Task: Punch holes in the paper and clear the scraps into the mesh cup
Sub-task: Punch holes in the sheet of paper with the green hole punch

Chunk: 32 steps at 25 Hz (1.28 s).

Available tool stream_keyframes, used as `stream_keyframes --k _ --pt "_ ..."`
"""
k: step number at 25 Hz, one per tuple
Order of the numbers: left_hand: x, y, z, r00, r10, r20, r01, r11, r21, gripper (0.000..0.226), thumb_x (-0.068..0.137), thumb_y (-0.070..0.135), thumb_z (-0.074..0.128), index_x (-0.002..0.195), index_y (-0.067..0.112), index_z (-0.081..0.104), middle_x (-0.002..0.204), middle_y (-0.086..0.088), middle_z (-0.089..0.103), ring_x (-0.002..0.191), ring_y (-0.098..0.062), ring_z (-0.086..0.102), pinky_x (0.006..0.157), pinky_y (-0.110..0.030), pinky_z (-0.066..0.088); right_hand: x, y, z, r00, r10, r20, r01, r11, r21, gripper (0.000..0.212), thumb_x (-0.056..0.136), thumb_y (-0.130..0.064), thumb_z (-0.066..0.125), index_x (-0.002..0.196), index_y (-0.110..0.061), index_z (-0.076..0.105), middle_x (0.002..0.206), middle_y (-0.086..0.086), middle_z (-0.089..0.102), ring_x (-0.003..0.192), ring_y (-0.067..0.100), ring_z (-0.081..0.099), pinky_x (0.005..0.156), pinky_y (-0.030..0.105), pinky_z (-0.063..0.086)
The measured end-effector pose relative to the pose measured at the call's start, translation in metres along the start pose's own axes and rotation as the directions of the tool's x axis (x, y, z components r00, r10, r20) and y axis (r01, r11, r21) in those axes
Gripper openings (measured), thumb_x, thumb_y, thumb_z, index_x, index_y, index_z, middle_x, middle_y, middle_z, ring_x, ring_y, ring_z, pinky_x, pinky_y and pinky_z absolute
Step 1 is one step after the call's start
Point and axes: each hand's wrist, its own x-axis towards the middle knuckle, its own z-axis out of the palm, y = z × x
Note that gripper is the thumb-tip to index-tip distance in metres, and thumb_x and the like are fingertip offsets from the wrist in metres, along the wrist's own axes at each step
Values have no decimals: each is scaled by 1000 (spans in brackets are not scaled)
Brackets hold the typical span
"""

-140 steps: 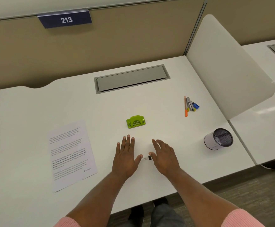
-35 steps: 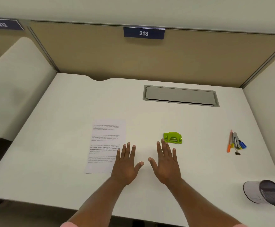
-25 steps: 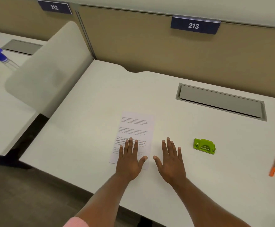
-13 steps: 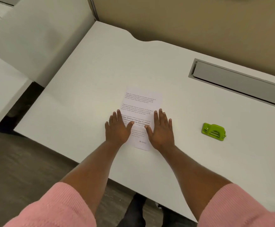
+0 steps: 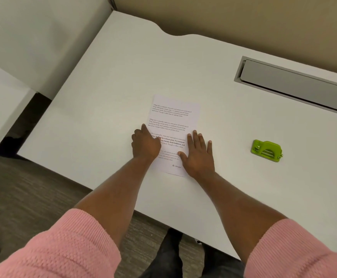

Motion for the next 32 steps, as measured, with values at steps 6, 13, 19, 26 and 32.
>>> stream_keyframes --k 6,13,19,26,32 --pt "14 -3 2 978 -203 46 208 944 -256 45 98 25 60 137 3 52 140 -18 54 131 -37 53 107 -44 44 -15 5 1 1000 1 7 -1 1000 7 77 102 -57 35 164 -17 10 173 3 1 159 21 0 127 53 0" --pt "-14 -4 20 982 -170 86 189 933 -305 35 100 21 52 130 4 57 133 -14 62 123 -35 59 104 -41 46 -52 18 2 1000 24 3 -24 1000 17 78 101 -56 38 163 -16 14 172 4 3 159 21 3 128 50 1" --pt "-31 -5 32 990 -36 134 81 935 -346 17 100 18 55 114 8 56 108 -7 63 98 -28 58 84 -29 40 -86 32 6 994 85 -63 -79 992 96 74 101 -51 45 161 -14 24 171 5 16 158 20 14 129 46 5" --pt "-37 8 45 950 167 265 -89 955 -282 21 100 15 59 119 6 59 108 -2 57 99 -23 52 87 -28 39 -116 71 -2 918 313 -245 -236 925 299 56 101 -35 56 151 -13 44 161 5 39 150 20 35 127 43 19" --pt "-48 42 53 827 356 434 -289 933 -214 6 100 15 57 94 16 55 89 -1 60 81 -22 54 65 -28 40 -126 102 -22 843 447 -298 -309 858 410 49 103 -25 53 150 -11 46 159 5 43 149 21 36 127 43 20"
